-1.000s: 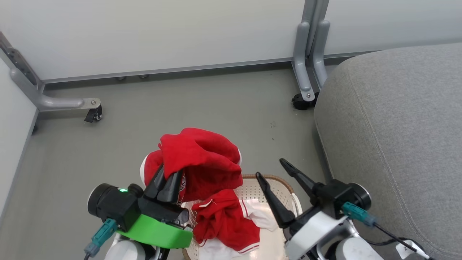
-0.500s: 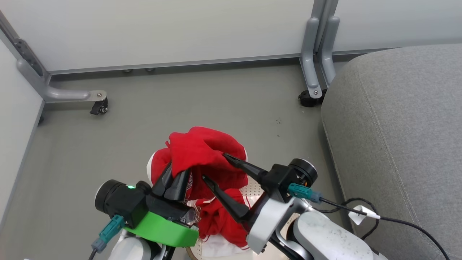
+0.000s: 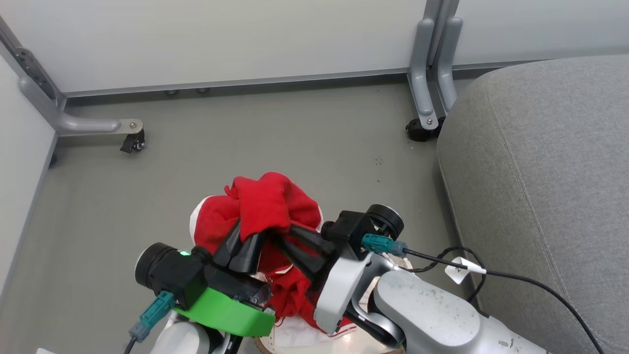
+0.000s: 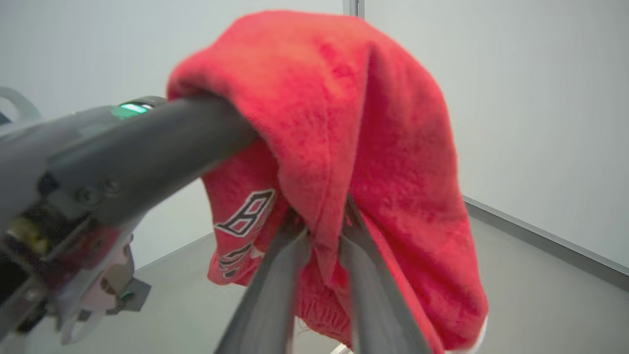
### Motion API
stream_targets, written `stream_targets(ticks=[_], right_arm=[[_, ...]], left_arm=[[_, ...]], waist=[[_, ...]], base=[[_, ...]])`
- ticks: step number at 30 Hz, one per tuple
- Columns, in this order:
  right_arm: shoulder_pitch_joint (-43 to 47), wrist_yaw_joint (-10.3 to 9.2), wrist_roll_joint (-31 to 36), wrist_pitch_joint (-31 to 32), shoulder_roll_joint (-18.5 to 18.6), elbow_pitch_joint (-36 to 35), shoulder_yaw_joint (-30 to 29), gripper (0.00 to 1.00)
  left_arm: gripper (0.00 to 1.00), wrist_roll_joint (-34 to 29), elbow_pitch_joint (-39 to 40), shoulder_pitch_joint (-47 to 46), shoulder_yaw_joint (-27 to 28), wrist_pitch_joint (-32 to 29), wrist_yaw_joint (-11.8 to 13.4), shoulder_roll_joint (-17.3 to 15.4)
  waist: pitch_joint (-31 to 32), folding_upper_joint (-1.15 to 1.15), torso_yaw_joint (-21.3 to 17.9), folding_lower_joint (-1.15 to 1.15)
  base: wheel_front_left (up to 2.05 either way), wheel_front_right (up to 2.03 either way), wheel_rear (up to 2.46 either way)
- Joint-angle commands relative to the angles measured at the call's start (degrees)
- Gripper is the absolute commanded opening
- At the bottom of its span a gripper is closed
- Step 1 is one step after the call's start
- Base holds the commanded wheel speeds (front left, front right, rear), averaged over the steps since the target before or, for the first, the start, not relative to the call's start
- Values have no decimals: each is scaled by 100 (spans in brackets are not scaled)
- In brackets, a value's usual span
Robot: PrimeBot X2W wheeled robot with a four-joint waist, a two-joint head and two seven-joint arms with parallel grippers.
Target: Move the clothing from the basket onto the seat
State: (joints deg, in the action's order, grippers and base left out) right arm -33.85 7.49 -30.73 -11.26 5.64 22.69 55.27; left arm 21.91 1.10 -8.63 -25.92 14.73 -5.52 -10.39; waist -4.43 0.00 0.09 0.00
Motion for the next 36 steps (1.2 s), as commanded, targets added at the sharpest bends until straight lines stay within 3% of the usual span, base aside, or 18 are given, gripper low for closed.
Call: stream_targets(ticks=[1,23,24,25,26,36], right_arm=[[-97,0,-61,-73,-21,62,46,0],[-296,0,-447,-346,-4,420,267,0],[-293,0,-450,-354,-4,455,191,0],[-286,0,-438,-351,-2,492,123,0],[-270,0,-427,-362,-22,518,46,0],[-128,0,-198,-399,-135,659,-578,0]], left_arm=[[0,49,-2,-90,3,16,-16,-38],[0,67,-119,-47,-39,-29,114,-111],[25,69,-133,-35,-21,-48,147,-110],[96,69,-150,-20,-21,-68,165,-120],[100,47,-145,-9,-19,-84,202,-133],[100,-209,-29,321,-237,-268,270,-417]], waist=[[1,0,-3,0],[63,0,16,0],[64,0,21,0],[66,0,24,0],[61,0,33,0],[92,0,133,0]], base=[[0,0,0],[0,0,0],[0,0,0],[0,0,0],[0,0,0],[0,0,0]])
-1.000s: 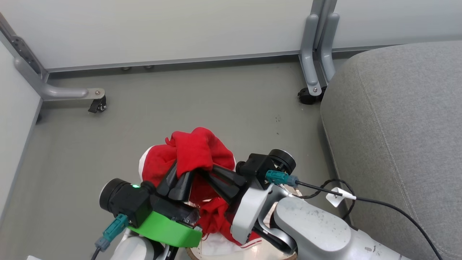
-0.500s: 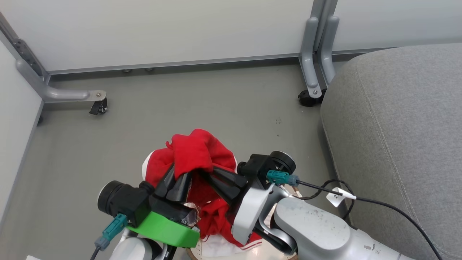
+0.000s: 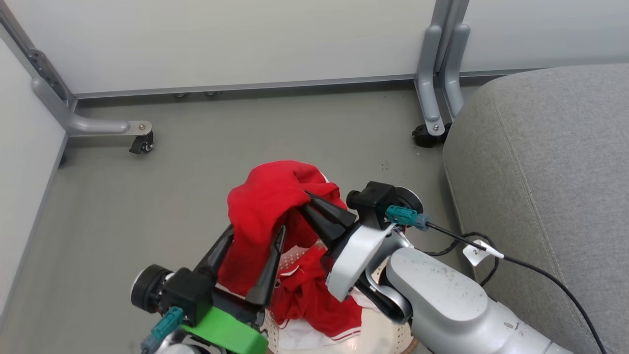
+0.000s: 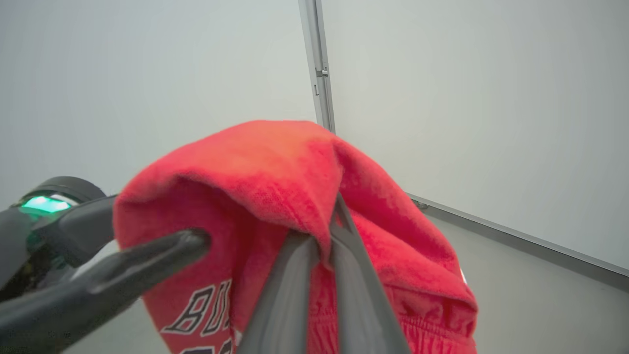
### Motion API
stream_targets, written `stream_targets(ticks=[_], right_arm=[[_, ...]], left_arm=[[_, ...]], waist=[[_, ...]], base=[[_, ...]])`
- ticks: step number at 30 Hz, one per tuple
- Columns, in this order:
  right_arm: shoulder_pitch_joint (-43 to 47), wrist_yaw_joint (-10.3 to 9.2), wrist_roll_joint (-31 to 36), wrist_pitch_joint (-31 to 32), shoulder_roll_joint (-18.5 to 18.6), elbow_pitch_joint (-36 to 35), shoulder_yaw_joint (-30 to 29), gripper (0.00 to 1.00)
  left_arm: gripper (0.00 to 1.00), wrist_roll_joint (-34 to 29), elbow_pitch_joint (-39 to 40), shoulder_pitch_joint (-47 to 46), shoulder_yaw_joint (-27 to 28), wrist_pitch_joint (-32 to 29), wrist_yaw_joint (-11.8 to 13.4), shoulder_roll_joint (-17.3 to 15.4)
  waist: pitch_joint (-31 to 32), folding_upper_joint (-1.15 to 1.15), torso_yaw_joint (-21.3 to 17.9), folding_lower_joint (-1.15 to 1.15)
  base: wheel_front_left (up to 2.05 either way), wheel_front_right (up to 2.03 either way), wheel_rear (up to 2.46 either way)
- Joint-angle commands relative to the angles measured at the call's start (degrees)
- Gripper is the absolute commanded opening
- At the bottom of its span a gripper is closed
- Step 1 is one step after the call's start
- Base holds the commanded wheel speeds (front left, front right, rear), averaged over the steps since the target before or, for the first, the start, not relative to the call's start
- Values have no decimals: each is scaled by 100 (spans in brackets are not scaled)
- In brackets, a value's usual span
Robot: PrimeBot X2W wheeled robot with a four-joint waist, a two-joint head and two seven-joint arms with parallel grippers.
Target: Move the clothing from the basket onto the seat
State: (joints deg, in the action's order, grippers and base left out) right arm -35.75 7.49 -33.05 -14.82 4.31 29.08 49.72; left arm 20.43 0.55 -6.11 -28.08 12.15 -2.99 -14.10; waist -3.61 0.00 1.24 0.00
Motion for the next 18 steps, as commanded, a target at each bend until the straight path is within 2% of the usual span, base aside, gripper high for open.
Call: stream_targets(ticks=[1,18], right_arm=[[73,0,64,-45,-4,44,-69,0],[327,0,265,-43,17,269,-725,0]], left_arm=[[100,-80,44,111,-56,-53,12,-78],[100,-220,256,527,-321,-327,57,-430]], waist=[[16,0,34,0],[-20,0,66,0]], base=[[0,0,0],[0,0,0]])
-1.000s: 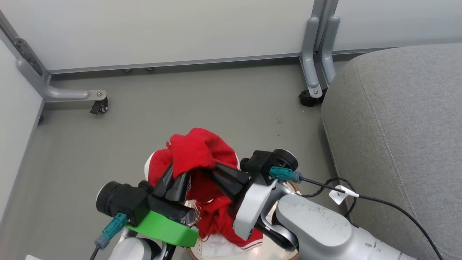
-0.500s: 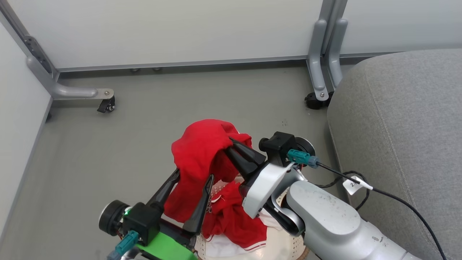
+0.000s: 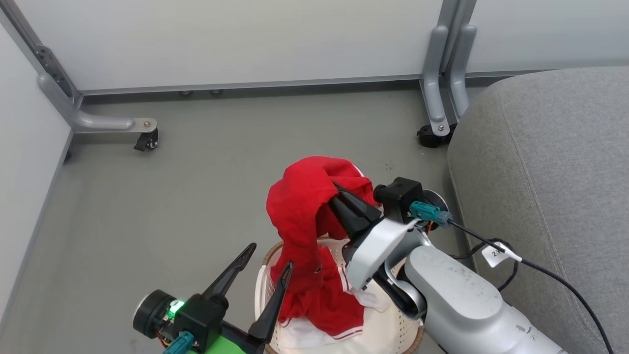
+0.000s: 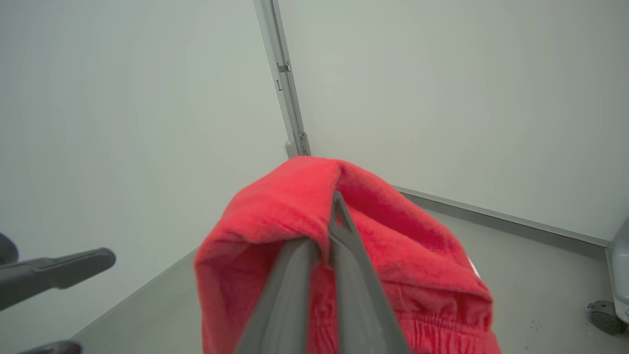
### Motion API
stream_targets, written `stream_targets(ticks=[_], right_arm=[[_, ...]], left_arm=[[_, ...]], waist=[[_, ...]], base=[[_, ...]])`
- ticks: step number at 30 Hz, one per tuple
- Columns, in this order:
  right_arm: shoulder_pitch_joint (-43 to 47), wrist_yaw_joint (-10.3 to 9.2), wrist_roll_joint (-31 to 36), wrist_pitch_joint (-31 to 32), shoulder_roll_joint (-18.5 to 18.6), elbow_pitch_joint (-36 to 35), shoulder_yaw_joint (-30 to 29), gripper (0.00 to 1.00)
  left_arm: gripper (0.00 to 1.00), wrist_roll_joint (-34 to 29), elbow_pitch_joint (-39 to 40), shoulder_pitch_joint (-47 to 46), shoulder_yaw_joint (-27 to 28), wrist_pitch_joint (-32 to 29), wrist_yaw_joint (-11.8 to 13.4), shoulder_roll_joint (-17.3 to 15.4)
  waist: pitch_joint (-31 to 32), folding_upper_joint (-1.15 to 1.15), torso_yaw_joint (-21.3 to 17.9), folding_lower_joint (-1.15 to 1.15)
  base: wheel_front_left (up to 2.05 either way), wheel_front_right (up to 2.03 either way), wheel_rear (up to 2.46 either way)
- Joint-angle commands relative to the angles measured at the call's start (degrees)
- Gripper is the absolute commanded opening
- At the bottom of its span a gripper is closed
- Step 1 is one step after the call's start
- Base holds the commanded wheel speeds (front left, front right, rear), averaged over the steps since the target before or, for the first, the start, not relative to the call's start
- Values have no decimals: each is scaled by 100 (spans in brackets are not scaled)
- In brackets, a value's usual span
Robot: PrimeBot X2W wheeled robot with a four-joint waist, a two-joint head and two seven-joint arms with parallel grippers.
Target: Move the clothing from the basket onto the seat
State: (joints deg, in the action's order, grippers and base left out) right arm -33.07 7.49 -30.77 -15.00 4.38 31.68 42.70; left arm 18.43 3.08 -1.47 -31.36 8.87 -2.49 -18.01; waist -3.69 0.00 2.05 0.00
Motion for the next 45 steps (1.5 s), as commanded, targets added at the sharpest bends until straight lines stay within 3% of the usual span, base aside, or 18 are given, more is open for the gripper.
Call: stream_targets(ticks=[1,10,22,32,39,45], right_arm=[[65,0,43,-24,10,7,-37,0],[-66,0,245,-22,-32,-83,-218,0],[11,0,621,-22,-1,-391,-733,0],[398,0,936,-23,88,-852,-1689,0],[576,0,1121,-23,57,-1055,-2483,0],[421,0,1160,-22,42,-1199,-3410,0]], left_arm=[[100,-22,16,62,4,-6,9,-43],[100,-64,82,-84,-15,-46,24,-147],[100,-236,312,-447,-89,-228,-53,-350],[100,-358,556,-659,-175,-492,-134,-581],[100,-388,760,-822,-228,-680,-171,-699],[100,-441,984,-1046,-156,-817,-177,-801]], waist=[[-28,0,-36,0],[-304,0,-553,0],[-822,0,-2099,0],[-1320,0,-3150,0],[-1682,0,-3439,0],[-2127,0,-3353,0]], base=[[0,0,0],[0,0,0],[0,0,0],[0,0,0],[0,0,0],[0,0,0]])
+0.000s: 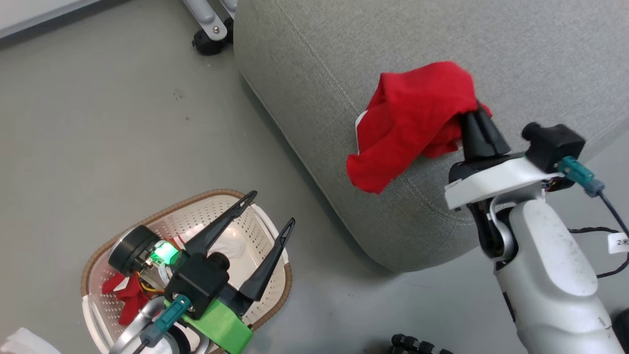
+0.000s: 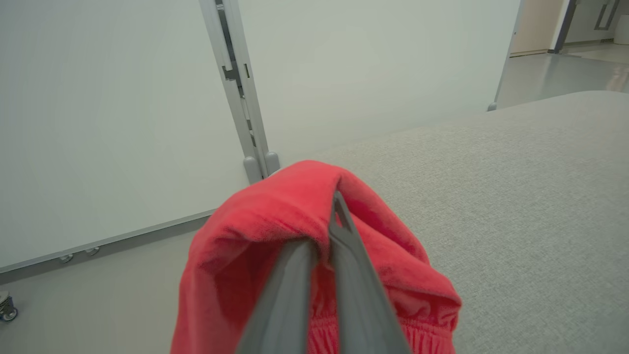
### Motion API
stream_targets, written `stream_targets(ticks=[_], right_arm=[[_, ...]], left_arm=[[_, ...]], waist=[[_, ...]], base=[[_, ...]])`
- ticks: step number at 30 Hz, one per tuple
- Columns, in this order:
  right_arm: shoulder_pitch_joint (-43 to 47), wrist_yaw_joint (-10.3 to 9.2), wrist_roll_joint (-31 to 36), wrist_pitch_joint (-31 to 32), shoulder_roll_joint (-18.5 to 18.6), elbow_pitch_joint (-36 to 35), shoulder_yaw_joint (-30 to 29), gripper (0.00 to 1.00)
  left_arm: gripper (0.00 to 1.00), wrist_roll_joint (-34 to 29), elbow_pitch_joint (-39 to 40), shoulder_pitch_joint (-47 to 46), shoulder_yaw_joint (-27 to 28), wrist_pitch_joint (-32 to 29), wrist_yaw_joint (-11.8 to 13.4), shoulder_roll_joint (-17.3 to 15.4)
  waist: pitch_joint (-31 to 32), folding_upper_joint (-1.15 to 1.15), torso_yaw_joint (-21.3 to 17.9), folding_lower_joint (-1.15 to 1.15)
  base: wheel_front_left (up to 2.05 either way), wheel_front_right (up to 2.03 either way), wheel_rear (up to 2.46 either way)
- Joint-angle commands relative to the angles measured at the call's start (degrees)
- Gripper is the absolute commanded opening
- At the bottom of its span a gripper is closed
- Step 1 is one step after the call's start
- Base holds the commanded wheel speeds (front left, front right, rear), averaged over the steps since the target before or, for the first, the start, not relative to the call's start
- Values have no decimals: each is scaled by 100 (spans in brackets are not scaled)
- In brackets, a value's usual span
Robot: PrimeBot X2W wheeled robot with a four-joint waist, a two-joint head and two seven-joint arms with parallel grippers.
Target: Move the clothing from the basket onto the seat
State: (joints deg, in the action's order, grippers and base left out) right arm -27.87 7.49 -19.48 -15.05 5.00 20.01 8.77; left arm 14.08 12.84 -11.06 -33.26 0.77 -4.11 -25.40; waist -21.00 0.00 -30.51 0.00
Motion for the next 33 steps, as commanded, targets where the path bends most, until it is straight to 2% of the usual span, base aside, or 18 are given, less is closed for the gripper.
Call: stream_targets(ticks=[1,8,16,22,23,25,29,33], right_arm=[[-181,0,15,-19,-25,-49,-194,0],[-929,0,-1,-18,29,129,-1099,0],[-2008,0,134,-18,519,515,-2152,0],[-2438,0,223,-18,571,1214,-2595,0],[-2460,0,261,-18,538,1342,-2633,45],[-2409,0,318,-18,462,1514,-2695,100],[-2081,0,456,-18,291,1560,-2842,100],[-1646,0,552,-19,134,1299,-2866,100]], left_arm=[[100,-22,66,-138,44,-30,-20,-79],[100,-86,340,-419,179,-147,-24,-264],[100,-172,639,-809,266,-136,-71,-384],[100,-228,630,-1109,200,-68,-141,-376],[100,-236,611,-1150,186,-58,-138,-368],[100,-238,569,-1185,159,-14,-145,-341],[100,-210,454,-1236,122,48,-150,-300],[100,-176,359,-1204,128,117,-87,-273]], waist=[[-499,0,-58,0],[-1125,0,239,0],[-1787,0,748,0],[-2157,0,1010,0],[-2195,0,1035,0],[-2217,0,1060,0],[-2174,0,1095,0],[-2038,0,1062,0]], base=[[0,0,0],[0,0,0],[0,0,0],[0,0,0],[0,0,0],[0,0,0],[0,0,0],[0,0,0]])
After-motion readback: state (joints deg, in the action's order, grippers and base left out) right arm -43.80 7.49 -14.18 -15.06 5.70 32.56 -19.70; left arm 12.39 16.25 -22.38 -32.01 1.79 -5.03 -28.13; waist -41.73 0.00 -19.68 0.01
